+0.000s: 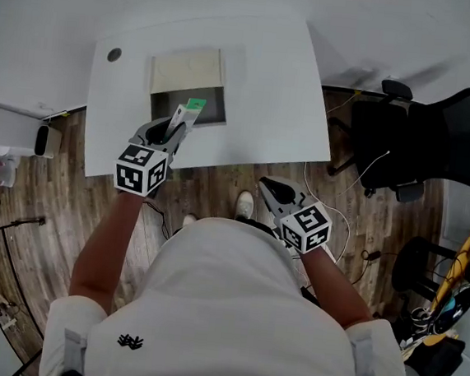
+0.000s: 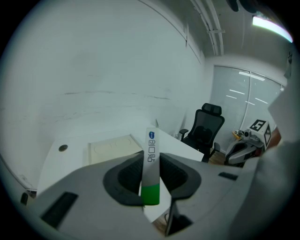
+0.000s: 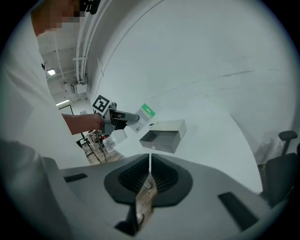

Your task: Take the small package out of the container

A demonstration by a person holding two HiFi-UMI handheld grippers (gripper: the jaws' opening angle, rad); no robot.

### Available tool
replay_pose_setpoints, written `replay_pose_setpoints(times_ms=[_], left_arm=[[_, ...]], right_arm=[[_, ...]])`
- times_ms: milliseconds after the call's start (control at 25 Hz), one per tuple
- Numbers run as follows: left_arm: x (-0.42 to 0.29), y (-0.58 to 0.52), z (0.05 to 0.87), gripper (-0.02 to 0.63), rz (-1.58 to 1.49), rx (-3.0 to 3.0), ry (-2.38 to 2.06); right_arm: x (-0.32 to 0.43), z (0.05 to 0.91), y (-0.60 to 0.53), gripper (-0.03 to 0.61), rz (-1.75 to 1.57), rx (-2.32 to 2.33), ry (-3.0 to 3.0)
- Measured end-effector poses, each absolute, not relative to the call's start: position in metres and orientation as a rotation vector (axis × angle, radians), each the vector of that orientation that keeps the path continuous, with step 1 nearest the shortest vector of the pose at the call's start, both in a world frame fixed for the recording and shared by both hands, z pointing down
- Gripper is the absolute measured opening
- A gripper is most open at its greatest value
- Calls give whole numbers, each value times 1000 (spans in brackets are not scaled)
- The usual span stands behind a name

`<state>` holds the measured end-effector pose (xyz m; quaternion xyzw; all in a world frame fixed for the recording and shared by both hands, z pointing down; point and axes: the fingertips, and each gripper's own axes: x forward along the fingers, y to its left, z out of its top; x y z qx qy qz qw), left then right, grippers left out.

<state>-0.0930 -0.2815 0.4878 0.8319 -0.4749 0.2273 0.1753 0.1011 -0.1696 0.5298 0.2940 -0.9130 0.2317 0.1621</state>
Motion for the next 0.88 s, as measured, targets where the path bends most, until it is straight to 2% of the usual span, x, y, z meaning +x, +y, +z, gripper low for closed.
replay_pose_setpoints(times_ms=[880], left_arm=[[-149, -134, 429, 95, 517, 2476, -1216]], right_arm=[[15, 503, -100, 12, 586, 909, -2624]])
